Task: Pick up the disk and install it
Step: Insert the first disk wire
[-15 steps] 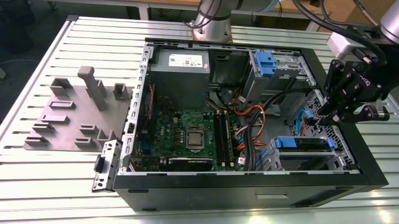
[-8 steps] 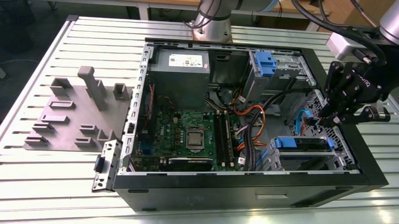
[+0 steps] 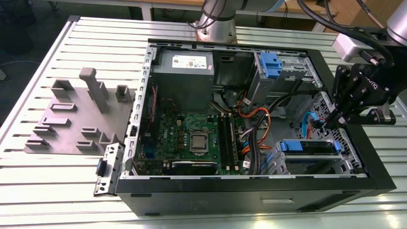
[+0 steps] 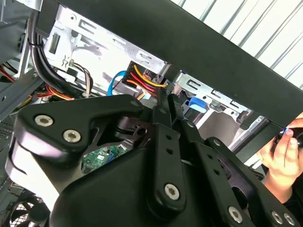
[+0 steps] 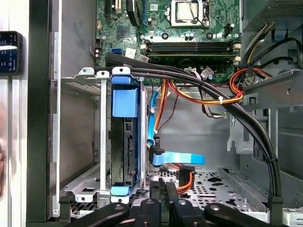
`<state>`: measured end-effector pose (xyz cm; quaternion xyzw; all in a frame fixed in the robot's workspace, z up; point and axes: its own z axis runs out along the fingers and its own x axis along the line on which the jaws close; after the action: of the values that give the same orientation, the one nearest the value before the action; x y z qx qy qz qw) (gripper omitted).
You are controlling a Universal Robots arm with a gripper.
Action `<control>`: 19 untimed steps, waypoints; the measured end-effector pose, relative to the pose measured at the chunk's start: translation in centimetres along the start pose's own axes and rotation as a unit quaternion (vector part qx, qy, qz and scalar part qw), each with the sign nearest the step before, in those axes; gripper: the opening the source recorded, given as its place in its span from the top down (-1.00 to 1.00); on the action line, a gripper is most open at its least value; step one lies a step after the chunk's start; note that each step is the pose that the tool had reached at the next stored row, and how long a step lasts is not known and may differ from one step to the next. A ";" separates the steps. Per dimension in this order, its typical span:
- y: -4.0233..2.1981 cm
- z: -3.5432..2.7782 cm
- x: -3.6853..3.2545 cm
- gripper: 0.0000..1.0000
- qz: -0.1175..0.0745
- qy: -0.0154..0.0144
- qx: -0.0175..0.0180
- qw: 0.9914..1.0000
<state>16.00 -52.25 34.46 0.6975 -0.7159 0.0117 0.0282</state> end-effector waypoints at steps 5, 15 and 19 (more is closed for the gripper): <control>0.53 -0.01 0.01 0.67 0.000 0.000 0.001 1.000; 1.74 0.06 0.07 0.67 0.002 0.000 0.033 0.999; 1.75 0.06 0.06 0.67 0.002 0.000 0.033 0.999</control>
<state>14.25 -52.27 34.44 0.6967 -0.7164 0.0352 0.0053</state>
